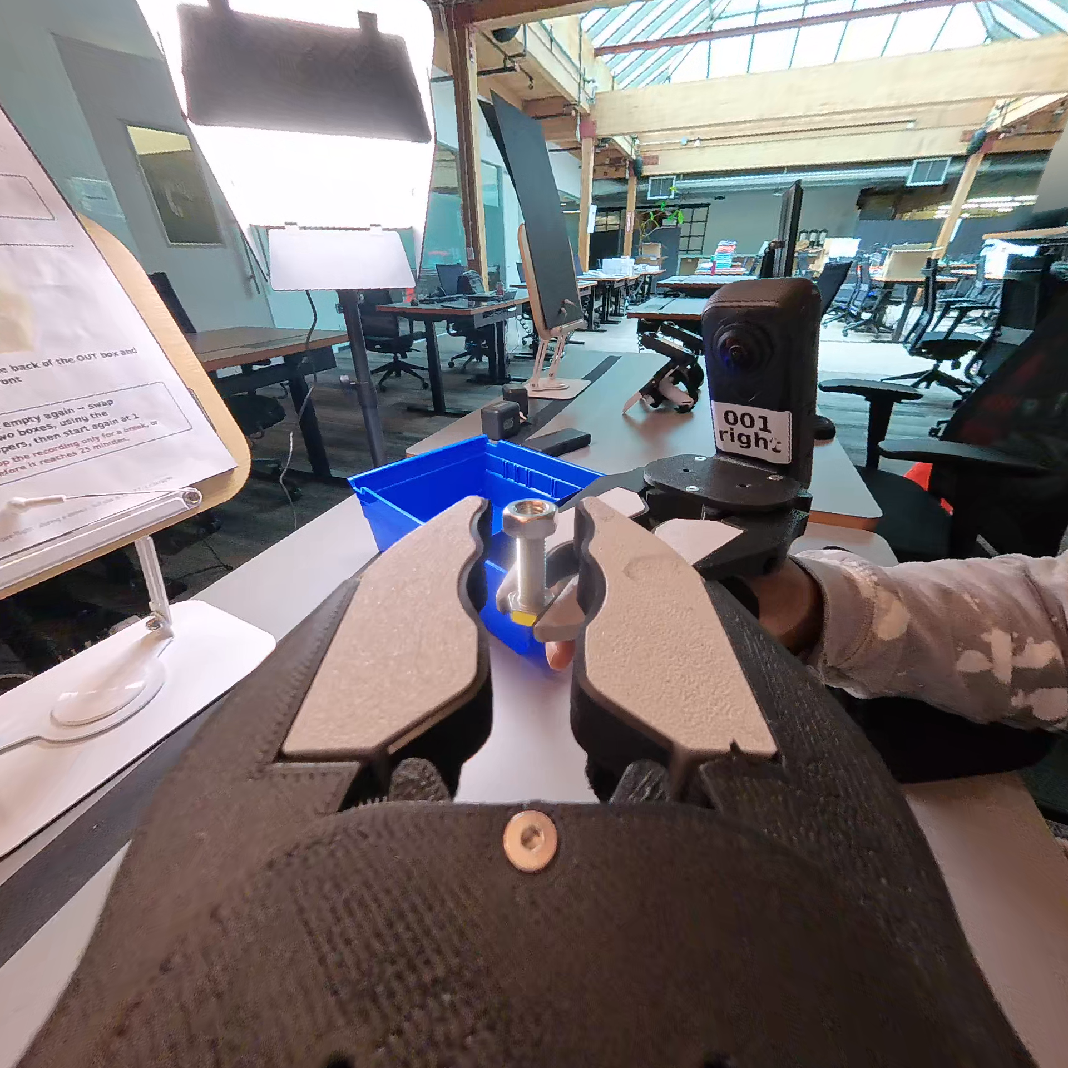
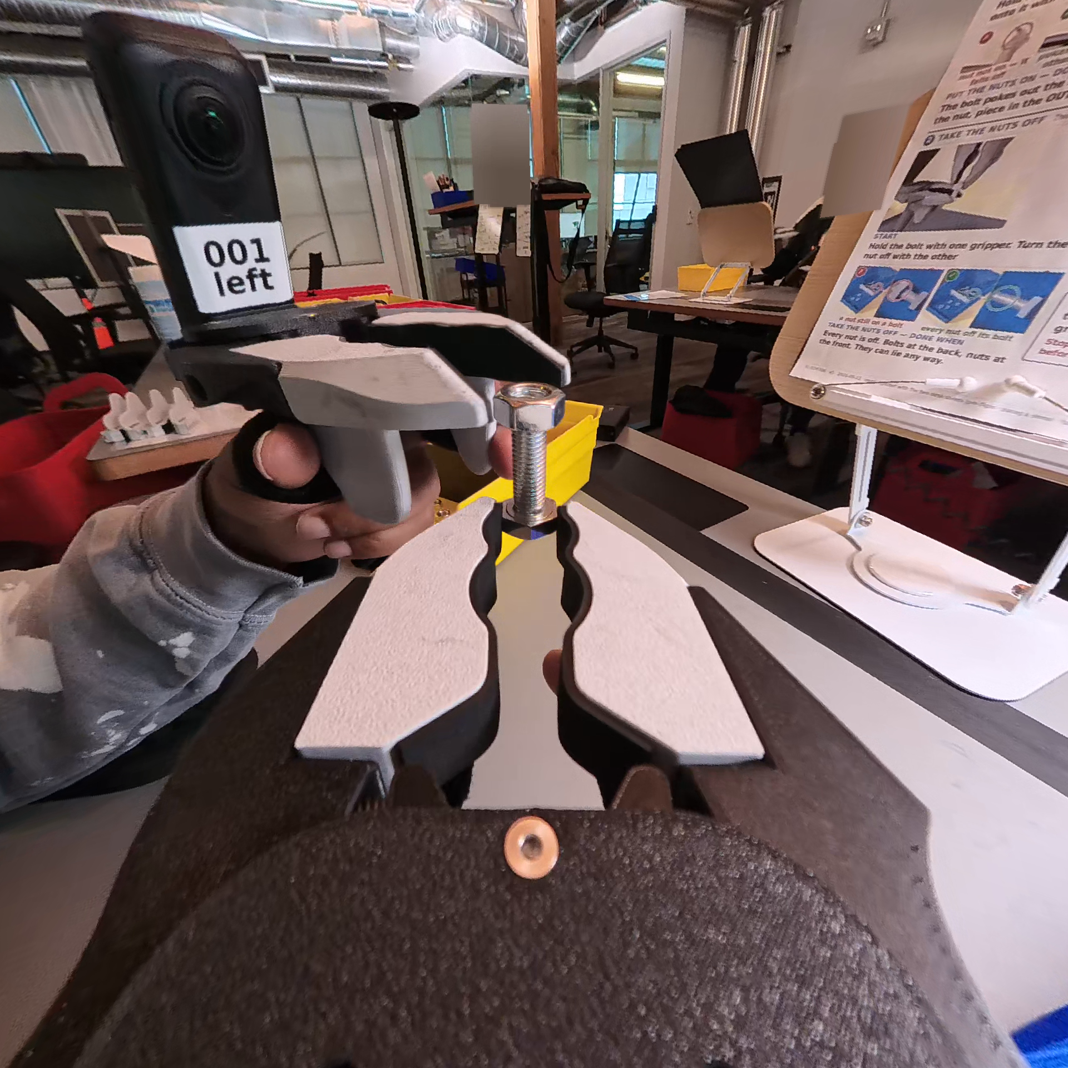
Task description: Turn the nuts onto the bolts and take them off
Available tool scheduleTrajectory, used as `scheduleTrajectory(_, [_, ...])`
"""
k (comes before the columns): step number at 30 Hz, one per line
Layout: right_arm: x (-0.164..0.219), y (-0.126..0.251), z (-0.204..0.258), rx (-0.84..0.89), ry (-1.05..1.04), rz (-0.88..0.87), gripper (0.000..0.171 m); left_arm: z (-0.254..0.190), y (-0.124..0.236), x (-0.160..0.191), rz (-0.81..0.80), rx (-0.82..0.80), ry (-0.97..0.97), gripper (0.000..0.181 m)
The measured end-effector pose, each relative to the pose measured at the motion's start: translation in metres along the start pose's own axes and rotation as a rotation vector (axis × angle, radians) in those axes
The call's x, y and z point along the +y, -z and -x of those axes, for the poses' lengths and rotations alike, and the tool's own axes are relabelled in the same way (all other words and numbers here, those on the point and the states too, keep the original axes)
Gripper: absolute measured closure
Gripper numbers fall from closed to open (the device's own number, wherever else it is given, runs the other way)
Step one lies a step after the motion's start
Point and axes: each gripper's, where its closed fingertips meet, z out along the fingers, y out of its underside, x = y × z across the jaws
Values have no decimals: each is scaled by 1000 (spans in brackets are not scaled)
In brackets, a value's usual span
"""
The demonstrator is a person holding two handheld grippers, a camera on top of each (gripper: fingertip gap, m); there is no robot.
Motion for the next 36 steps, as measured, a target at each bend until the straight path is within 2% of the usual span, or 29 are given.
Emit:
scheduleTrajectory(7, [1,0,3,-19,17,1,154,-2,-1,4,20,11,-21,163])
scheduleTrajectory(11, [-7,6,20,-174,34,-54,154,-18,9,-6,-24,179,24,163])
scheduleTrajectory(15, [-21,19,44,-375,-6,-131,154,-37,26,-19,-144,391,80,163])
scheduleTrajectory(19, [-28,25,56,-462,-35,-175,154,-47,34,-25,-215,499,109,163])
scheduleTrajectory(23, [-29,24,58,-465,-51,-212,154,-48,33,-28,-256,506,130,163])
scheduleTrajectory(33, [-36,24,48,-371,-108,-357,154,-42,22,-36,-302,379,134,163])
scheduleTrajectory(36, [-42,28,50,-360,-93,-405,154,-45,23,-40,-343,395,159,163])
